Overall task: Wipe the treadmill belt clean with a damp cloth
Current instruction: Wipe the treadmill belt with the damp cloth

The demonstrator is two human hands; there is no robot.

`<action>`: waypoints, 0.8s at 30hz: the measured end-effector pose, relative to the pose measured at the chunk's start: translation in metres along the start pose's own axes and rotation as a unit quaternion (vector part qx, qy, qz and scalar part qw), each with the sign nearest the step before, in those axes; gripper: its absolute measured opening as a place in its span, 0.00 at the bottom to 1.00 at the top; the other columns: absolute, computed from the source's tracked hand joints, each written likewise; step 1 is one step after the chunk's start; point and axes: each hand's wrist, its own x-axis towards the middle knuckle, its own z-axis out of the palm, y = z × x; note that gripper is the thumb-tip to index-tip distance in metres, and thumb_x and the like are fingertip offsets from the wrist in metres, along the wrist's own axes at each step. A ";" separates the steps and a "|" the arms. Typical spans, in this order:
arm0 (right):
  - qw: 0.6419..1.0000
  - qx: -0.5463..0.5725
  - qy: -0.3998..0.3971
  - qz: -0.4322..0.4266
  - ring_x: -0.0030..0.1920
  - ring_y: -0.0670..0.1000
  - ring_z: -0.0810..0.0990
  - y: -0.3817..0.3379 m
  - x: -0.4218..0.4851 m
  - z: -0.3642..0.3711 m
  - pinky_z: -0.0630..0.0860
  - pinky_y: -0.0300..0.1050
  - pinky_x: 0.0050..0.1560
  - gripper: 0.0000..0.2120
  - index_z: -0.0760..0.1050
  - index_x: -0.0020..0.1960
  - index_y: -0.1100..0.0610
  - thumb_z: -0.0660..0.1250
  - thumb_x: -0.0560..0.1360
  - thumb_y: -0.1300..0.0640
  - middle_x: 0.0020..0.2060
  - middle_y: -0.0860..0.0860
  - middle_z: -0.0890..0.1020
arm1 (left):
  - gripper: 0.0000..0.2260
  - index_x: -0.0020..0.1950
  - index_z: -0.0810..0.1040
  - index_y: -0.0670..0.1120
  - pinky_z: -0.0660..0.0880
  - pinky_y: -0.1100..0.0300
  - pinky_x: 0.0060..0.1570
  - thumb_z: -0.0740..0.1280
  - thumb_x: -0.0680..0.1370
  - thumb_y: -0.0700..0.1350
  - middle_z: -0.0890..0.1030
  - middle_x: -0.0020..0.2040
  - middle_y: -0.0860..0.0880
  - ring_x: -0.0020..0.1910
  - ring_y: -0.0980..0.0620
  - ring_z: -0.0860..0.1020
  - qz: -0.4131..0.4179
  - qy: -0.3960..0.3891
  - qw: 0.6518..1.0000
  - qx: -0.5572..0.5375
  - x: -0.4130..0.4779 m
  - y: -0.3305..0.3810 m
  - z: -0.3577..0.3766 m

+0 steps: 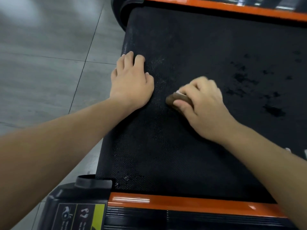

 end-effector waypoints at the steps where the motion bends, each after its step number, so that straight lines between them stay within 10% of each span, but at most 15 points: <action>1: 1.000 0.012 0.011 0.013 0.54 0.52 0.69 0.004 0.007 -0.002 0.67 0.52 0.58 0.16 0.74 0.57 0.48 0.59 0.77 0.40 0.53 0.48 0.72 | 0.19 0.72 0.67 0.46 0.60 0.41 0.73 0.58 0.81 0.49 0.61 0.78 0.44 0.78 0.42 0.55 0.000 0.002 1.000 0.000 0.000 0.000 0.001; 11: 0.998 0.015 0.026 -0.061 0.51 0.56 0.79 0.008 -0.003 -0.001 0.73 0.57 0.50 0.10 0.77 0.57 0.51 0.59 0.80 0.58 0.53 0.45 0.81 | 0.19 0.71 0.67 0.44 0.59 0.40 0.73 0.58 0.81 0.48 0.60 0.79 0.42 0.78 0.40 0.55 0.000 0.000 1.000 0.021 -0.001 0.001 0.002; 20: 0.997 0.018 -0.008 -0.074 0.55 0.53 0.71 0.029 0.020 0.003 0.67 0.53 0.56 0.18 0.72 0.65 0.52 0.61 0.78 0.48 0.59 0.50 0.75 | 0.22 0.77 0.59 0.52 0.46 0.36 0.77 0.53 0.84 0.55 0.49 0.82 0.38 0.81 0.37 0.45 -0.018 -0.040 0.997 0.061 0.023 0.017 0.009; 24: 0.996 0.031 0.029 0.075 0.61 0.54 0.68 0.066 0.122 -0.006 0.65 0.55 0.64 0.17 0.70 0.67 0.51 0.64 0.80 0.50 0.60 0.47 0.75 | 0.24 0.79 0.58 0.53 0.46 0.39 0.78 0.51 0.83 0.57 0.48 0.83 0.40 0.81 0.39 0.44 -0.015 -0.023 0.998 0.061 0.024 0.014 0.014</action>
